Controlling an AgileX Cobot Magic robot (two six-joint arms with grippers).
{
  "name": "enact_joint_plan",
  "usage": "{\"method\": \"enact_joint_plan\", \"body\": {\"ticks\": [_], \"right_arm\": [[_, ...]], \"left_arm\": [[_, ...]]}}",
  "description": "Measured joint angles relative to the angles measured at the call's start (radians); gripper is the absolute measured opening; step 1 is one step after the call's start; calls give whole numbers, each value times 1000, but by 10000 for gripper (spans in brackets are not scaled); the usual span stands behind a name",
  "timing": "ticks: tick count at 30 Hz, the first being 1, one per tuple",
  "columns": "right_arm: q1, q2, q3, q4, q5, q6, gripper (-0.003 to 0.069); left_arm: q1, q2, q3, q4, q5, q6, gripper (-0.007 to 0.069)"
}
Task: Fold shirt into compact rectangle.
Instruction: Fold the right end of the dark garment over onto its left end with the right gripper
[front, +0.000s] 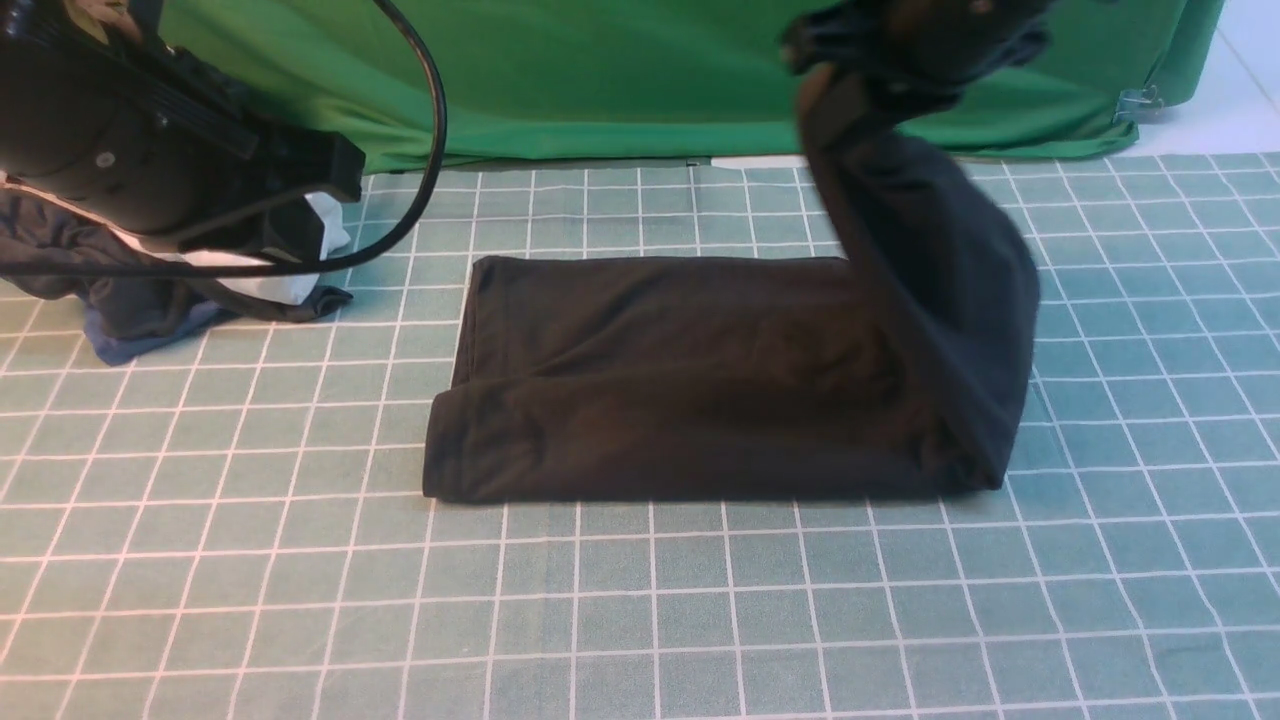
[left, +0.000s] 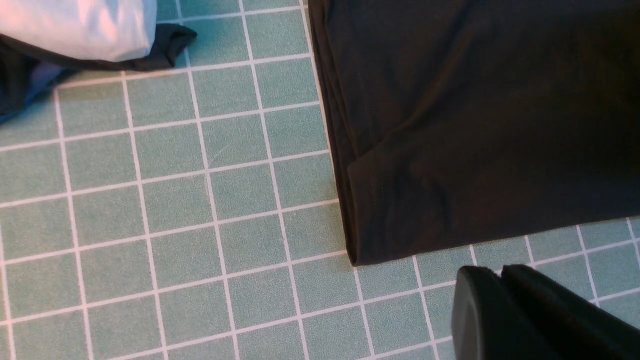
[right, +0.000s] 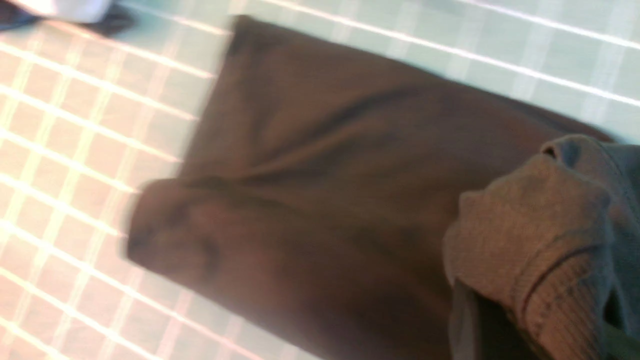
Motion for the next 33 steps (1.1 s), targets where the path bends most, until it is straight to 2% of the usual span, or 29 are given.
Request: {"method": "enact_joint_plan", "body": {"ticks": [10,20,23,27,28,29,30,31,33], "right_arm": [[148,87,0,82,-149,35,30],[277,220,0,120,-219,66,30],[316,261,0,133,-240,71,50],[362,308,0,146,-259,73,172],[380,321,0,152,-269,74,283],[381,322,0,152,-270,74,296],[391,325,0,154,-272,75,389],[392,325,0,155,-272,75,402],[395,319,-1,156,-260,69,544]], "left_arm": [[0,0,0,5,0,0,6],[0,0,0,19,-2,1,6],[0,0,0,22,4,2,6],[0,0,0,26,17,3,6],[0,0,0,29,21,3,6],[0,0,0,31,22,3,6],[0,0,0,40,23,3,6],[0,0,0,42,23,3,6],[0,0,0,66,30,3,6]]}}
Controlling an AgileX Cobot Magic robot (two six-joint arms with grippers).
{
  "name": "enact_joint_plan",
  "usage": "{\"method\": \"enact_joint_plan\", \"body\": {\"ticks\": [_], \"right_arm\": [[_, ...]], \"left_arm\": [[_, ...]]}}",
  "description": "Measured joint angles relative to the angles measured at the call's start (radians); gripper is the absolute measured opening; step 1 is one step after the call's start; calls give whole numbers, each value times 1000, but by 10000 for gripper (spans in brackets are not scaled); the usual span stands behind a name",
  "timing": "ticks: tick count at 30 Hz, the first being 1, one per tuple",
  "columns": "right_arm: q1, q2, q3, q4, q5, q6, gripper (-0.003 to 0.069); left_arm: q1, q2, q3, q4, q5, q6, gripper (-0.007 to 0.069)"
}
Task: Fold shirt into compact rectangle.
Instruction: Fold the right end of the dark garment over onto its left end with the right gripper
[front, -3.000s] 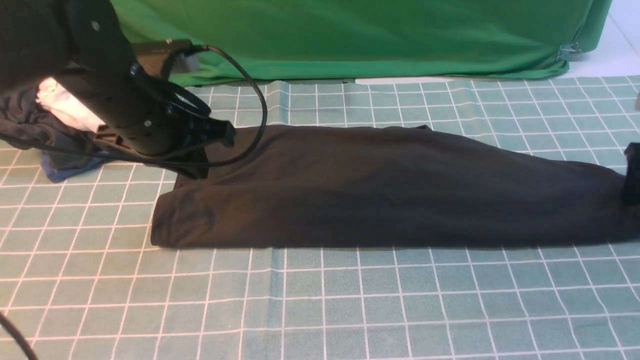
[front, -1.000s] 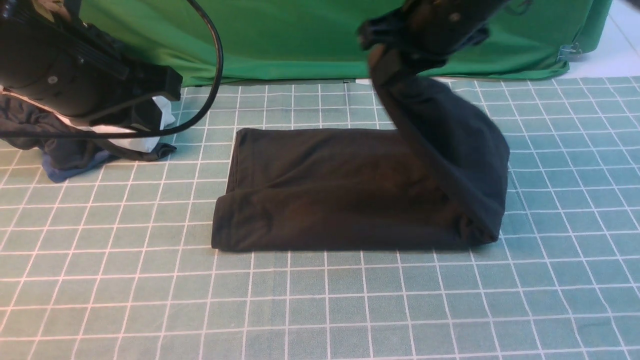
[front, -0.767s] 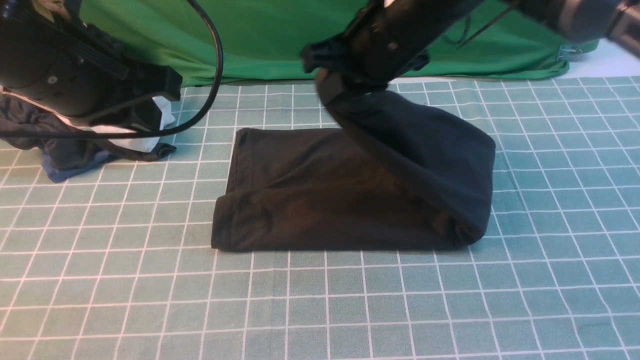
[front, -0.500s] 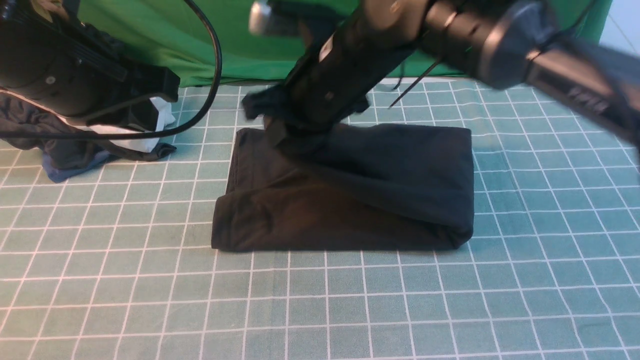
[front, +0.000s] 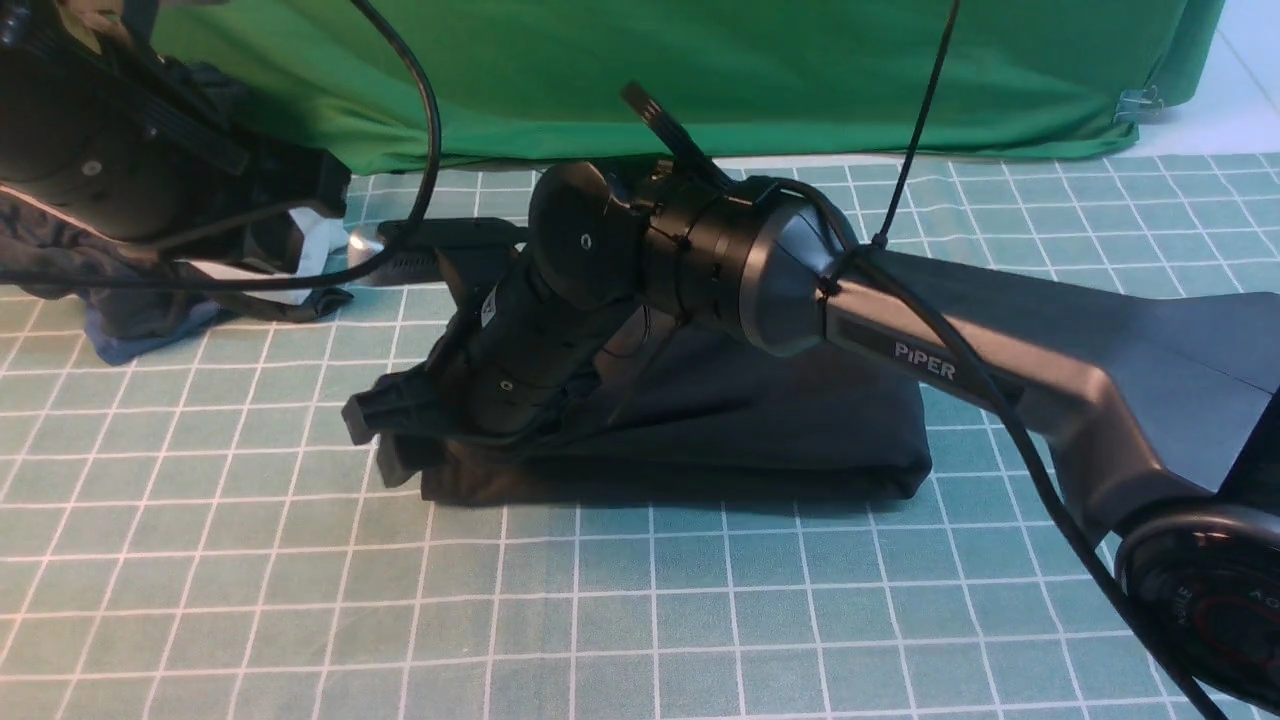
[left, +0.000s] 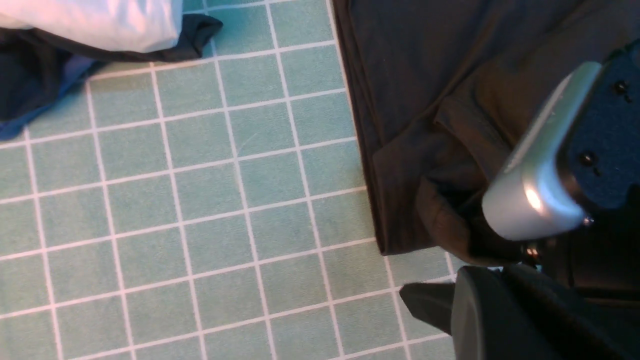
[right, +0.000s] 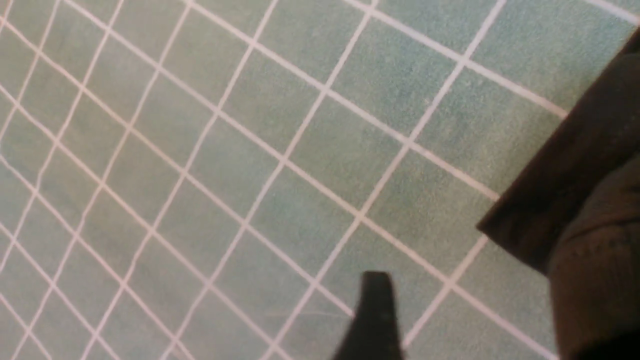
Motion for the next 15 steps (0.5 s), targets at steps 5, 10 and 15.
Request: {"method": "enact_joint_plan", "body": {"ticks": [5,10,15], "right_arm": [[-33,-42,-35,-13,125,-37,577],[-100,-124,-83,-51,267,-51,494],[-136,-188,-89,-174,349,-118,416]], "left_arm": [[15,0,0,50,11,-41,6],[91,0,0,32,10,-57,6],[161,0,0,-51,16,-33,6]]}}
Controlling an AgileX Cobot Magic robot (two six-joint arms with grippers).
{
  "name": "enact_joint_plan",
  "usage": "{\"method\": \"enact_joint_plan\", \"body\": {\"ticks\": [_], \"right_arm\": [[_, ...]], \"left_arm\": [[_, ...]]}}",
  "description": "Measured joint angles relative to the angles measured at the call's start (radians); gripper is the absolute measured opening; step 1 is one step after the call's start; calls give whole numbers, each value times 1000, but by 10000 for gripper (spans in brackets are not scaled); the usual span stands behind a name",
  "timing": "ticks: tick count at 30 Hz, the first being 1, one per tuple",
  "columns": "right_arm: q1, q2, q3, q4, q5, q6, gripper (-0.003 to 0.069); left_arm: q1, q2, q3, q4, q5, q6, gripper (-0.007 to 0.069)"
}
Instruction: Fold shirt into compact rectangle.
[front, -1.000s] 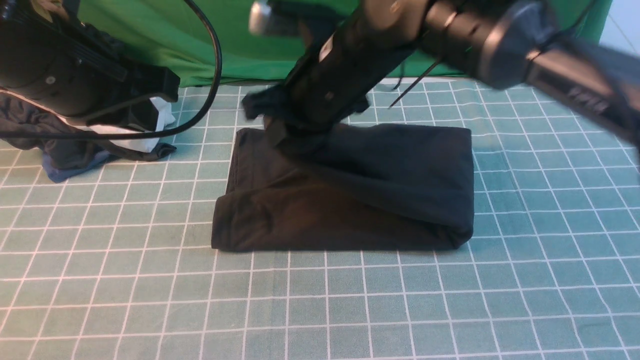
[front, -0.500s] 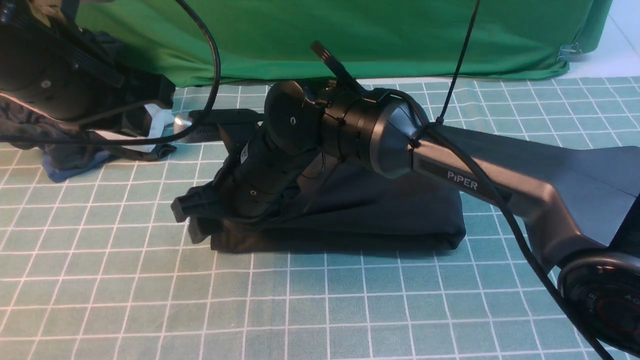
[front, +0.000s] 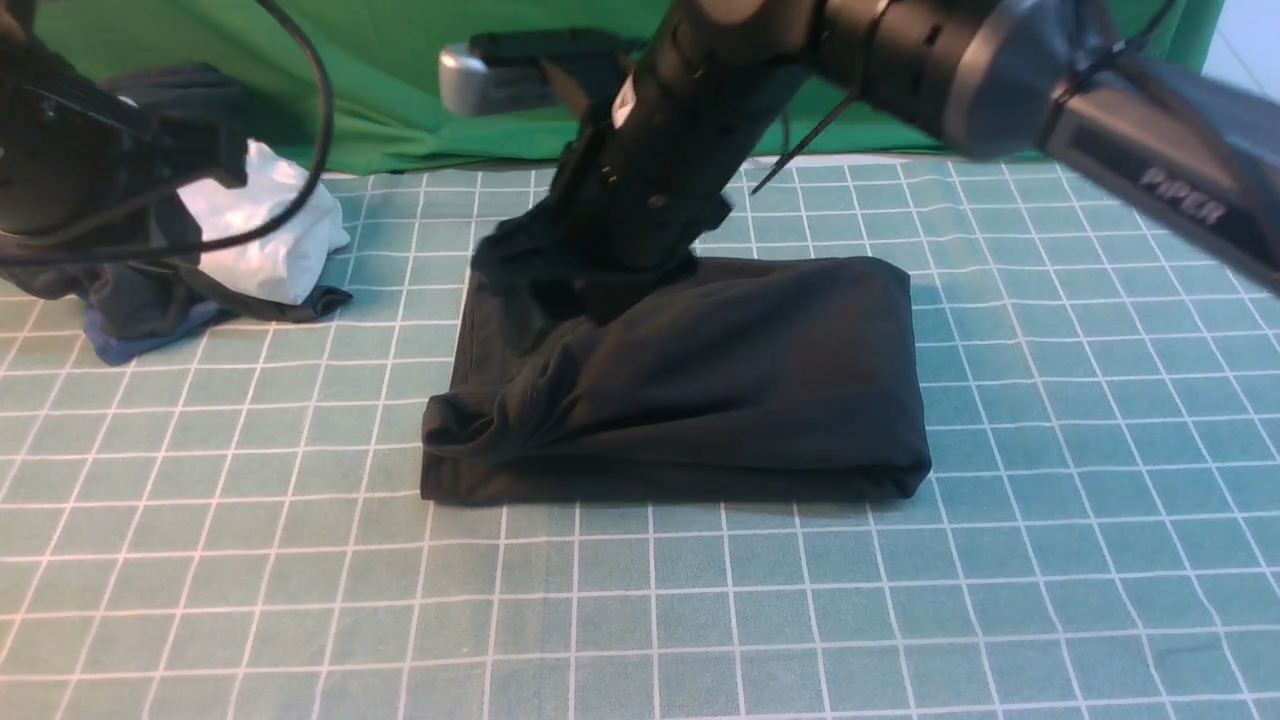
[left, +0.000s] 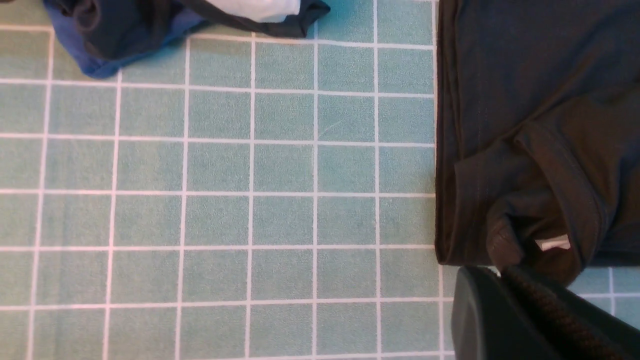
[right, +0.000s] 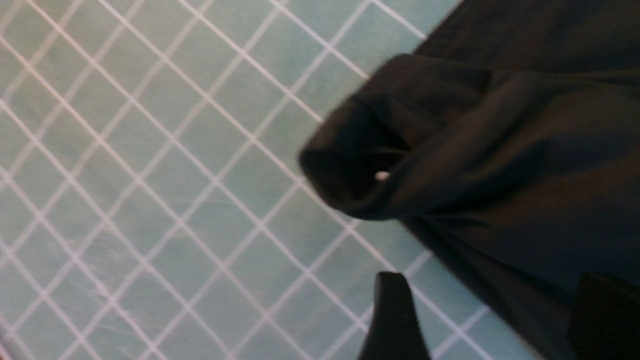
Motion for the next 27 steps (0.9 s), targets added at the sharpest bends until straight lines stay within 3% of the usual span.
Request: {"method": "enact_joint_plan", "body": {"ticks": [3,4,5,6,8,18,22,27], "right_arm": [[-29,-17,0,-75,8,-4,351],[-63,-33,0,-116,8,-4,278],[-72,-37,0,-120,9,-4,253],[-115,-60,0,-143,9,-5,143],[-170,-95,1,-154,10,-10,64],[-333,-310,224,-166,10,-42,25],[-357,-379,352,-166,17,-64,25],[-357,-403,398,-162,21,-72,24]], "left_arm": [[1,1,0,-37,12,18,6],[-2,9,0,-89,20,41,6],[-2,10,0,-95,22,49,6],[-12,28,0,-138,26,63,6],[-34,67,0,-182,26,75,6],[-186,351,0,-252,-34,79,36],[-191,419,-14,-248,-65,49,115],[-191,478,-32,-249,-150,33,304]]}}
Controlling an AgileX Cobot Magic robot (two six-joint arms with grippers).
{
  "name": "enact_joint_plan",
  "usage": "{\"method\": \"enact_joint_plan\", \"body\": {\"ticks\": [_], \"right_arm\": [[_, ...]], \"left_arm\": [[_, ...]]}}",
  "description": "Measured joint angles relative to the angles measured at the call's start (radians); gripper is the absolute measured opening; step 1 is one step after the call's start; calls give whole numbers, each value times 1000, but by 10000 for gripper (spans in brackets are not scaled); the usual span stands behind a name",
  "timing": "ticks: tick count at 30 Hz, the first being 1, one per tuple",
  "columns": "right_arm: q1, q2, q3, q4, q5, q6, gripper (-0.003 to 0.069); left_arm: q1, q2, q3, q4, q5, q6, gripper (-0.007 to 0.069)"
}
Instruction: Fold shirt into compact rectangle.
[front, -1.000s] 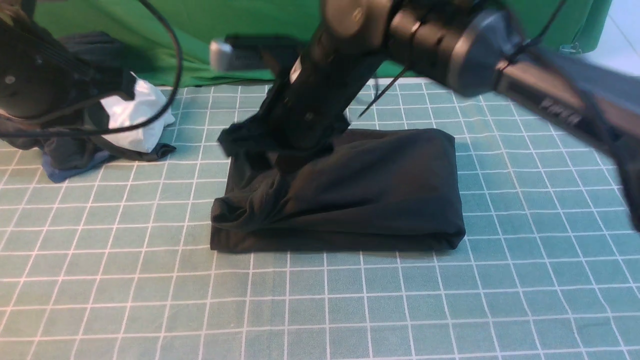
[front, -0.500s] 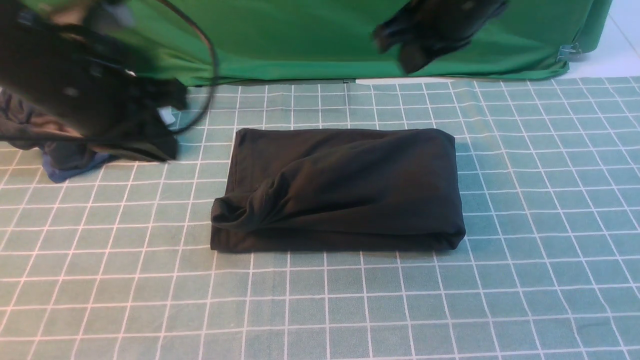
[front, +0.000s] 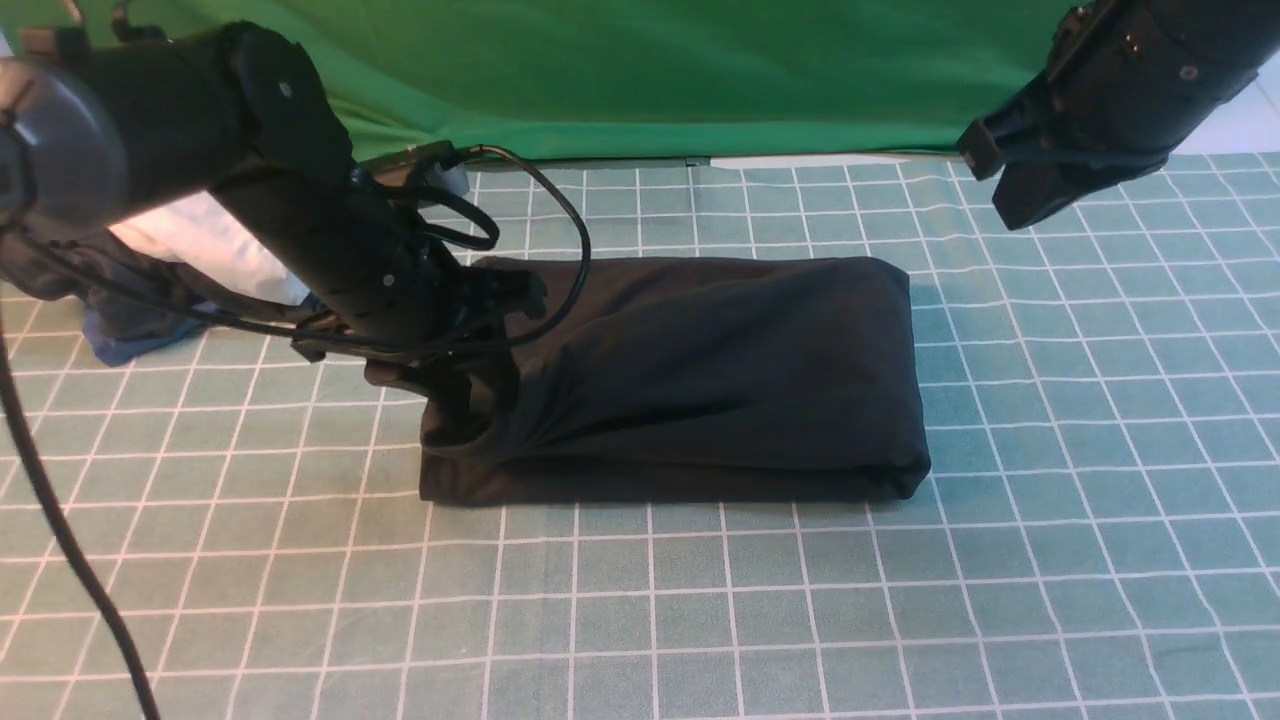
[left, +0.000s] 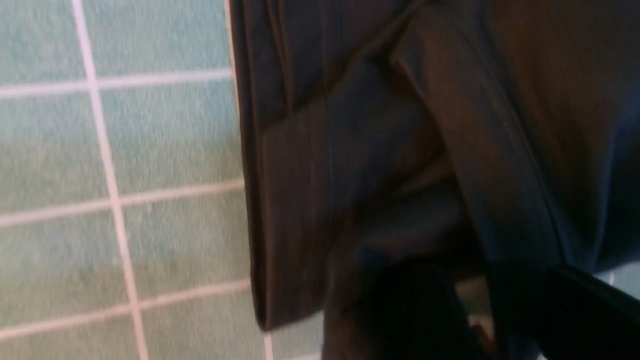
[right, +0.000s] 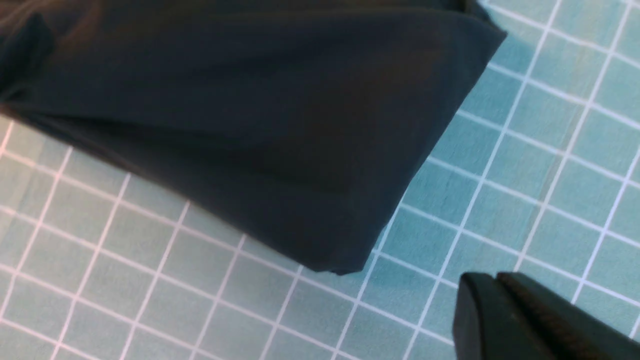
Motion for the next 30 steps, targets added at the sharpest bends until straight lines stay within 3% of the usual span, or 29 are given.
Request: {"method": "enact_joint_plan", "body": {"ticks": [3,6,8,14,24,30], "right_arm": [[0,-1,4,0,-2,-2,24],[0,-1,4,0,-6,-7,24],[0,-1,4,0,-6,-10,22],[0,-1,4,0,-13,-11,22],[0,-1,4,0,-14,-18,22],[0,-1,4,0,-14,-18,22]], "left_arm": [[0,37,0,-15,-16,-1,382],[0,76,0,-48,-20,16,384],[0,90,0,-62,-22,27,325],[0,92,0,-65,-36,90,36],[0,53,-107,52,22,102,11],[0,49,-148,184,42,90,11]]}}
